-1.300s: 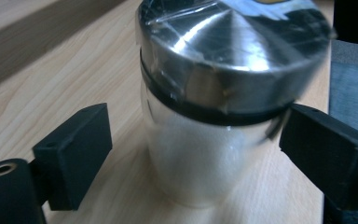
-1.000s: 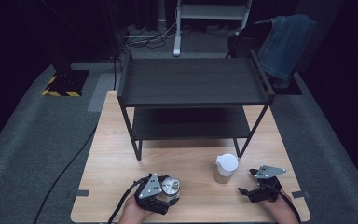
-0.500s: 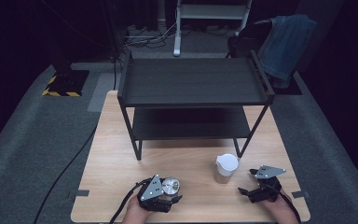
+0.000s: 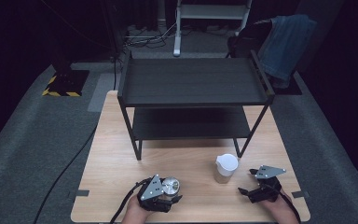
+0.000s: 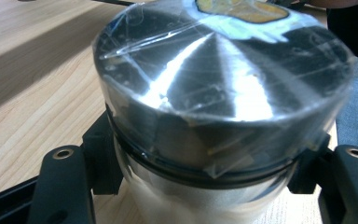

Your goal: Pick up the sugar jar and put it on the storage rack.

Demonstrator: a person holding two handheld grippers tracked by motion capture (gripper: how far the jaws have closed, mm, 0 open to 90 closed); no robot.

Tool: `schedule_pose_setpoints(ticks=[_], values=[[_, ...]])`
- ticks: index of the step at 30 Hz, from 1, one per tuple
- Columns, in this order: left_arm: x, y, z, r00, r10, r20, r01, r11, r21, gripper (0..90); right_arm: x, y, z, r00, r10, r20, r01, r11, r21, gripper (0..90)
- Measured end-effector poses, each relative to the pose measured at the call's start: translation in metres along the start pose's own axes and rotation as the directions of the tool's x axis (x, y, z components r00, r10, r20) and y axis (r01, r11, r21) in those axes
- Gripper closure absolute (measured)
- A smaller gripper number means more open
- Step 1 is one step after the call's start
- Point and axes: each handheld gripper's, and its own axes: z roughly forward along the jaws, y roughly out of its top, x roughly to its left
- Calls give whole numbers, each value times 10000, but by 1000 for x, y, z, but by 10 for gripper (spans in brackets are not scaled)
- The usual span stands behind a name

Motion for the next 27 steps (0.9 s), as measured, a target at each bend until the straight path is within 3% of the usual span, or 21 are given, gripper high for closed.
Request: schedule_pose_setpoints(ticks=[7,12,17,27], values=[[-2,11,2,9997,24,228,-29,9997,249,310,-1,0,0,10000,-48,-61,48,10000,-2,55],[-1,17,0,9989,-376,289,370,9991,190,310,-1,0,0,10000,-48,-67,48,10000,0,55],[-1,28,-5,9989,-457,97,452,9978,485,310,-1,1,0,10000,-43,-63,43,10000,5,55],[4,64,-30,9968,-695,-391,704,9973,215,310,0,1,1,10000,-34,-56,34,10000,5,54]])
